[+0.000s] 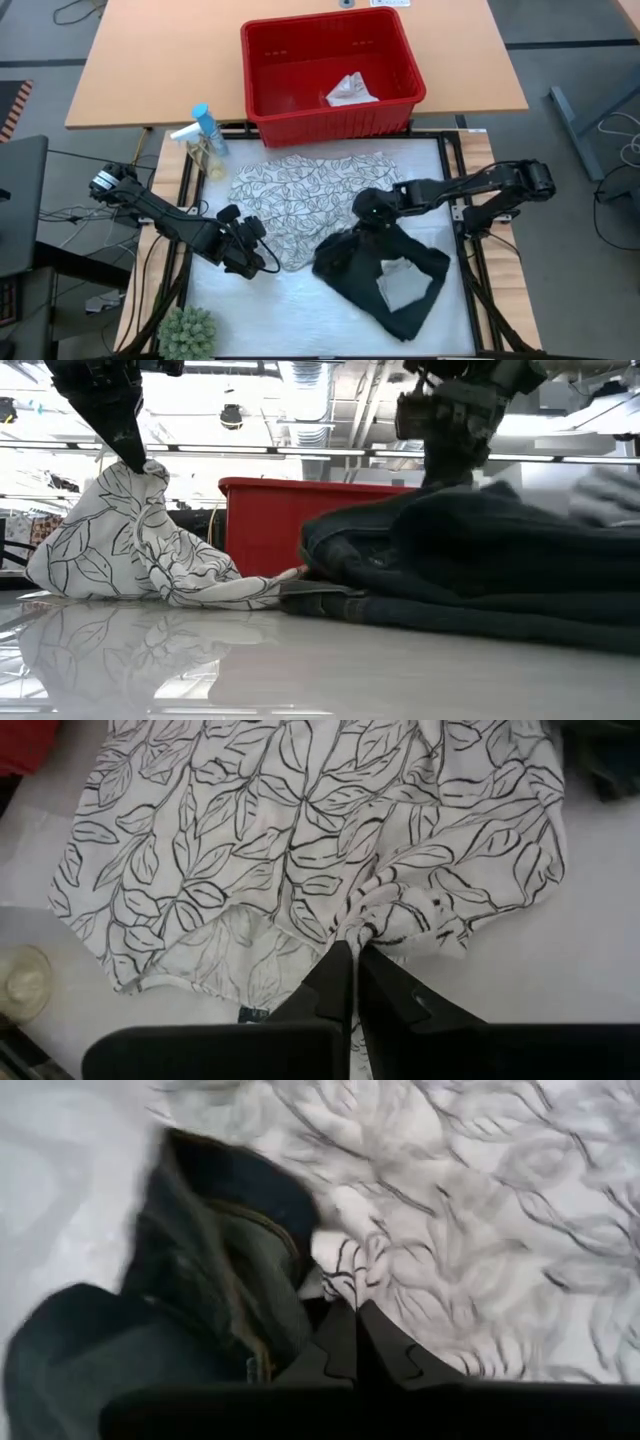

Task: Fold Laundry from Bin
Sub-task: Fold the white from the red laundry bin

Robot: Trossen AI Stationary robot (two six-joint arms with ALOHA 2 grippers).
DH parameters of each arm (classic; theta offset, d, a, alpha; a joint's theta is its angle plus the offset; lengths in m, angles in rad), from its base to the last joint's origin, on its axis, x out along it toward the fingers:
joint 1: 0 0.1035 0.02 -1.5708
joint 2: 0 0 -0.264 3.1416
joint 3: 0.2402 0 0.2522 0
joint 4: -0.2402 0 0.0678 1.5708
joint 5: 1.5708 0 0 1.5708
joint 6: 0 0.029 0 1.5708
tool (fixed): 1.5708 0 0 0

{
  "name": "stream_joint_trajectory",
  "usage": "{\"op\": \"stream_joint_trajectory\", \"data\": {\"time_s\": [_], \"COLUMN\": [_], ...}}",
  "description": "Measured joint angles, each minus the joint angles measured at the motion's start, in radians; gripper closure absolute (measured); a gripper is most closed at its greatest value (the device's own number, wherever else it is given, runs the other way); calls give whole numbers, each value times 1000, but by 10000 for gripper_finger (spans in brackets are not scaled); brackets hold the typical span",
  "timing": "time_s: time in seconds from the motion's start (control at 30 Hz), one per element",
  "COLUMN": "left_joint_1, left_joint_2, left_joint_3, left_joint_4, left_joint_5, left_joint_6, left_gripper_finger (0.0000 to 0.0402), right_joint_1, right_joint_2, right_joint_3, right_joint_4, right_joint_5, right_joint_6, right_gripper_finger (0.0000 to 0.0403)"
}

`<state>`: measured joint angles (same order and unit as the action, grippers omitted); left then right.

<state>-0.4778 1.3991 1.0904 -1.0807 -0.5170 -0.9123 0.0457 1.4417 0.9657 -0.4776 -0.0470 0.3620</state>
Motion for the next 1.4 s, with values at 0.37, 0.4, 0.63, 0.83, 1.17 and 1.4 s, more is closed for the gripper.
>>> {"op": "stream_joint_trajectory", "data": {"time_s": [0.37, 0.4, 0.63, 0.83, 1.17, 1.4], "left_joint_1": [-1, -1, -1, -1, -1, -1], "left_joint_2": [0, 0, 0, 0, 2, 2], "left_joint_3": [0, 0, 0, 0, 0, 0], "left_joint_4": [-4, -4, -6, -5, -1, 2], "left_joint_5": [7, 6, 6, 5, -6, -18], "left_joint_6": [2, 2, 2, -16, -18, -42], "left_gripper_finger": [401, 401, 401, 401, 401, 401], "right_joint_1": [100, 87, -18, -24, 18, 102], "right_joint_2": [47, 45, 48, 48, 42, 104], "right_joint_3": [-87, -80, -53, -53, 50, 54], "right_joint_4": [-5, 5, 69, 90, 123, 48], "right_joint_5": [-104, -80, -18, -36, -221, -251], "right_joint_6": [28, 22, 50, 25, -26, -38], "right_gripper_finger": [384, 384, 357, 255, 148, 243]}}
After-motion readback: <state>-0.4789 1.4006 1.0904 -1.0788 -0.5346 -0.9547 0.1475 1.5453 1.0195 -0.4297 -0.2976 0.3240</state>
